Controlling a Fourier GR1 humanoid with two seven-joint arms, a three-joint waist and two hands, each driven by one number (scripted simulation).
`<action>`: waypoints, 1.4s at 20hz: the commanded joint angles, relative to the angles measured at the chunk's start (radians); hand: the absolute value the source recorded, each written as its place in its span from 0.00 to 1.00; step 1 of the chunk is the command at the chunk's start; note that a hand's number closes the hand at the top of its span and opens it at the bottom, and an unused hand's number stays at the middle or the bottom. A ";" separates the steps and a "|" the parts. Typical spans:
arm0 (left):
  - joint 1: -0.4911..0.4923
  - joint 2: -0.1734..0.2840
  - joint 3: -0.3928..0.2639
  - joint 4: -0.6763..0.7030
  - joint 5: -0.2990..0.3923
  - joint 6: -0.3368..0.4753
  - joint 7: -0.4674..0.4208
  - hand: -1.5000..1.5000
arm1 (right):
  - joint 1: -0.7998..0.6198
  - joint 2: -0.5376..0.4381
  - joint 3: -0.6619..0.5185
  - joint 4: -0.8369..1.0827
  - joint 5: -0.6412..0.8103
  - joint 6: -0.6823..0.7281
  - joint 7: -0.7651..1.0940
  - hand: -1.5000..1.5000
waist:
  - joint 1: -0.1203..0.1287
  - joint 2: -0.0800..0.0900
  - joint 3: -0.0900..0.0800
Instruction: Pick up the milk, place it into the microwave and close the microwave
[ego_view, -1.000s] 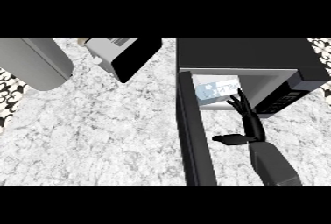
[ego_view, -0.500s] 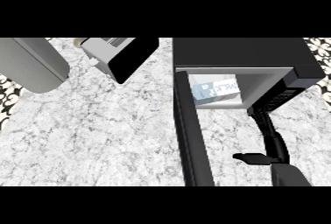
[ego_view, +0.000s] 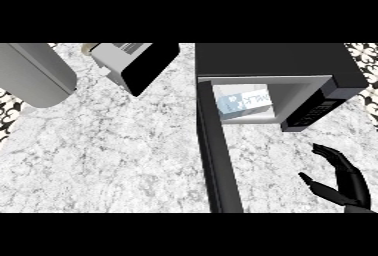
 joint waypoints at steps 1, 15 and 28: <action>-0.078 -0.037 -0.044 0.054 -0.094 0.022 0.046 1.00 | 0.088 -0.028 -0.018 -0.070 -0.056 0.122 -0.065 0.00 | 0.004 -0.001 0.000; -0.434 -0.227 0.026 0.318 -0.169 0.007 0.296 1.00 | 0.136 -0.197 -0.061 -0.002 -0.166 0.296 -0.078 0.00 | 0.005 0.005 0.003; -0.692 -0.378 -0.205 0.660 -0.124 -0.126 0.451 1.00 | 0.151 -0.229 -0.022 -0.101 -0.239 0.369 -0.045 0.00 | -0.030 0.009 0.001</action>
